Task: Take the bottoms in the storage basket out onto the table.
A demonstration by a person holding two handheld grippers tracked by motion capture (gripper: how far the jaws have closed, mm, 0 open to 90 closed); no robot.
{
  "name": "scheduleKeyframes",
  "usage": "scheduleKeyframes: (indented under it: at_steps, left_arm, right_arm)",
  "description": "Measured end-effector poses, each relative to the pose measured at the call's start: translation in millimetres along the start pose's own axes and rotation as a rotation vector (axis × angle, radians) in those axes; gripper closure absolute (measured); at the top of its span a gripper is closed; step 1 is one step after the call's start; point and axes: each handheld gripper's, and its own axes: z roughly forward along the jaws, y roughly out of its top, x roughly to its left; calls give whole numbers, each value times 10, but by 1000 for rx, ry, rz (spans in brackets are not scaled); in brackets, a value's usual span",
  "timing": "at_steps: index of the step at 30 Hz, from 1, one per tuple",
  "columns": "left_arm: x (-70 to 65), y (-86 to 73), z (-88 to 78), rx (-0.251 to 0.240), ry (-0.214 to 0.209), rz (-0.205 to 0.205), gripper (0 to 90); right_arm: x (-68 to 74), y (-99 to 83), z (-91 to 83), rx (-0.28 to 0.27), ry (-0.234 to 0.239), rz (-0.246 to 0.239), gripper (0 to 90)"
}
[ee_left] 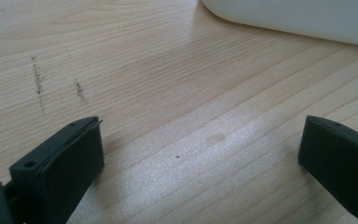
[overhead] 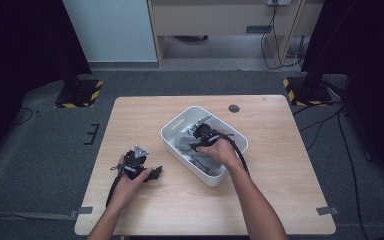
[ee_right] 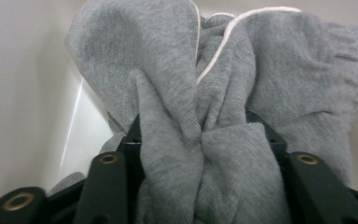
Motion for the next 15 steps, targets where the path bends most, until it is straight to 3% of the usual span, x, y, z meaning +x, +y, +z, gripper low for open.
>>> scheduleKeyframes:
  at_steps: [4,9,10,12,15]
  left_arm:
    - [1,0,0,0,0,0,0]
    - [4,2,2,0,-3,4,0]
    - [4,2,2,0,-4,4,0]
    - [4,2,2,0,-4,4,0]
    - [4,3,2,0,-4,4,0]
  right_arm:
    - [-40,20,-42,-15,-37,-32,586]
    - [-55,7,-55,-27,-44,-17,567]
    - [-50,11,-60,-34,-32,-8,501]
    - [-50,13,-66,-38,-24,2,456]
    - [-67,27,-112,-63,11,73,238]
